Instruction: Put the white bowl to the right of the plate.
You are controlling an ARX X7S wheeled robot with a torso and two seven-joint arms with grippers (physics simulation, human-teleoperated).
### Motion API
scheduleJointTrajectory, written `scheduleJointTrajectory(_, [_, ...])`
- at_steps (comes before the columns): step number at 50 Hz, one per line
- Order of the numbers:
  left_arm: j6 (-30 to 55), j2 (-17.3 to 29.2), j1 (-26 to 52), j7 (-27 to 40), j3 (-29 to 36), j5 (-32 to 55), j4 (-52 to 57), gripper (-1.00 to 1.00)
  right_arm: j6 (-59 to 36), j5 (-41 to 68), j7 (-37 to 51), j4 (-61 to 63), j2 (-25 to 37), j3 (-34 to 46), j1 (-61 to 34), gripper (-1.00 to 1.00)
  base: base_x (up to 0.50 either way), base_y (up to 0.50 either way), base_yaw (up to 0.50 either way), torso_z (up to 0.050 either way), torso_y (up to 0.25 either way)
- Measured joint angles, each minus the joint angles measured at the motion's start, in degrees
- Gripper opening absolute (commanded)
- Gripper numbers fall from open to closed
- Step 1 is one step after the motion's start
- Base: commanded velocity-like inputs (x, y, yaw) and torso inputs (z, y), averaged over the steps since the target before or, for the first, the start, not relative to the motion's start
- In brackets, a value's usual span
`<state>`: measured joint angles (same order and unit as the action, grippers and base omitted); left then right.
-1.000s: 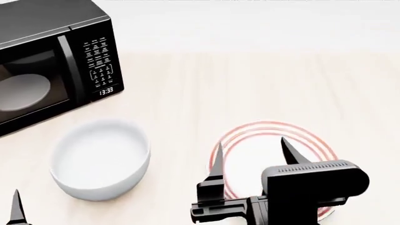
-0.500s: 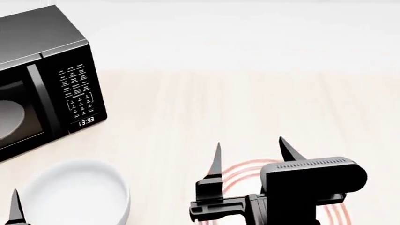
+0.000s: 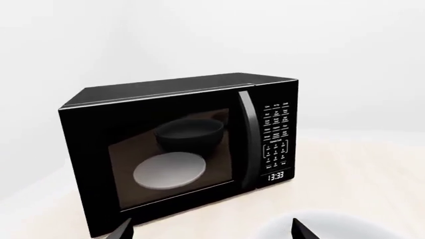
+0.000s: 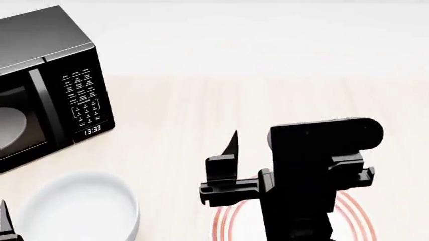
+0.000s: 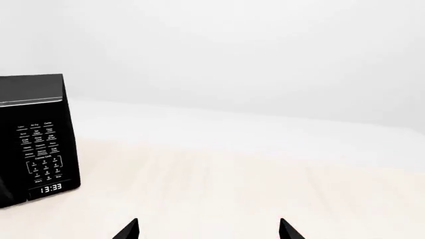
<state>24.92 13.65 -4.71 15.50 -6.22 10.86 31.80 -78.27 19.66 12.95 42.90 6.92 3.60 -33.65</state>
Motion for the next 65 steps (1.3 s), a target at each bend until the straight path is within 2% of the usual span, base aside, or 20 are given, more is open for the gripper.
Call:
scheduleJointTrajectory(12, [1.4,0.7,1.2,1.3,-3.9,1.8,-1.0,1.00,-7.6,31.0,24.4,-9.0,1.8,-1.3,-13.2,1.00,0.00,0.00,0.00,0.000,0.000])
scheduleJointTrajectory(18, [2.0,1.0,1.6,2.0,-5.7,2.5,-1.4,1.00,-8.3,38.4,31.3,-13.3,1.6,0.7,-18.3,1.00,0.00,0.00,0.00,0.000,0.000])
scheduleJointTrajectory(33, [2.3,1.5,1.8,3.2,-8.7,3.7,-1.6,1.00,-9.7,52.2,47.5,-26.7,-3.4,1.5,-25.8,1.00,0.00,0.00,0.00,0.000,0.000])
scheduleJointTrajectory(47, [2.4,1.9,0.8,4.7,-13.2,5.0,-1.0,1.00,-2.5,65.3,52.3,-47.7,-5.5,16.4,-34.6,1.00,0.00,0.00,0.00,0.000,0.000])
scheduleJointTrajectory(65, [2.2,2.2,-0.3,5.8,-15.3,5.7,0.1,1.00,4.8,72.5,47.6,-65.9,-6.3,28.6,-41.9,1.00,0.00,0.00,0.00,0.000,0.000])
